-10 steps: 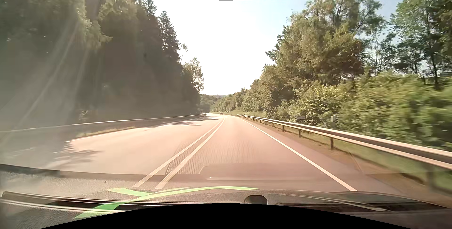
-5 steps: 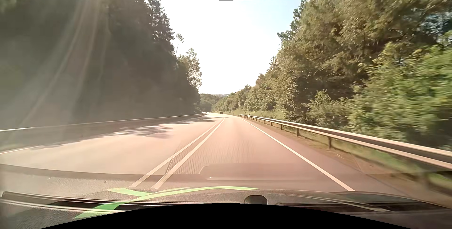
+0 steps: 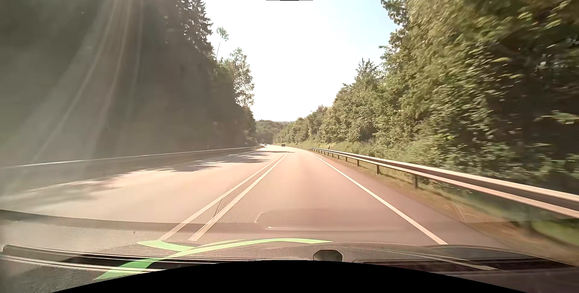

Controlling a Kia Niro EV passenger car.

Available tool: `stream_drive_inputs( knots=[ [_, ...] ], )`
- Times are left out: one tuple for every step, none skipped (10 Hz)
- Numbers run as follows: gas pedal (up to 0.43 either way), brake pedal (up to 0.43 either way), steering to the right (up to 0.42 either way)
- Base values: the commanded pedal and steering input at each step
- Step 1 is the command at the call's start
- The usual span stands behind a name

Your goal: Follow the waypoints while adhering to traffic rules and regulations

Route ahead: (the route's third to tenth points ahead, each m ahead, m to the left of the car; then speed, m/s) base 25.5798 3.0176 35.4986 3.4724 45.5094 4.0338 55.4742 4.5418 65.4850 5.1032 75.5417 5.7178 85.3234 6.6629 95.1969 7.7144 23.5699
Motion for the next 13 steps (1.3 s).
stream_drive_inputs(
  knots=[
    [0.110,0.000,-0.007],
    [0.110,0.000,-0.006],
    [0.110,0.000,-0.007],
    [0.110,0.000,-0.007],
    [0.110,0.000,-0.007],
    [0.110,0.000,-0.007],
    [0.130,0.000,-0.007],
    [0.138,0.000,-0.007],
    [0.138,0.000,-0.007],
    [0.150,0.000,-0.007],
    [0.150,0.000,-0.007],
    [0.150,0.000,-0.008],
    [0.130,0.000,-0.008]
  ],
)
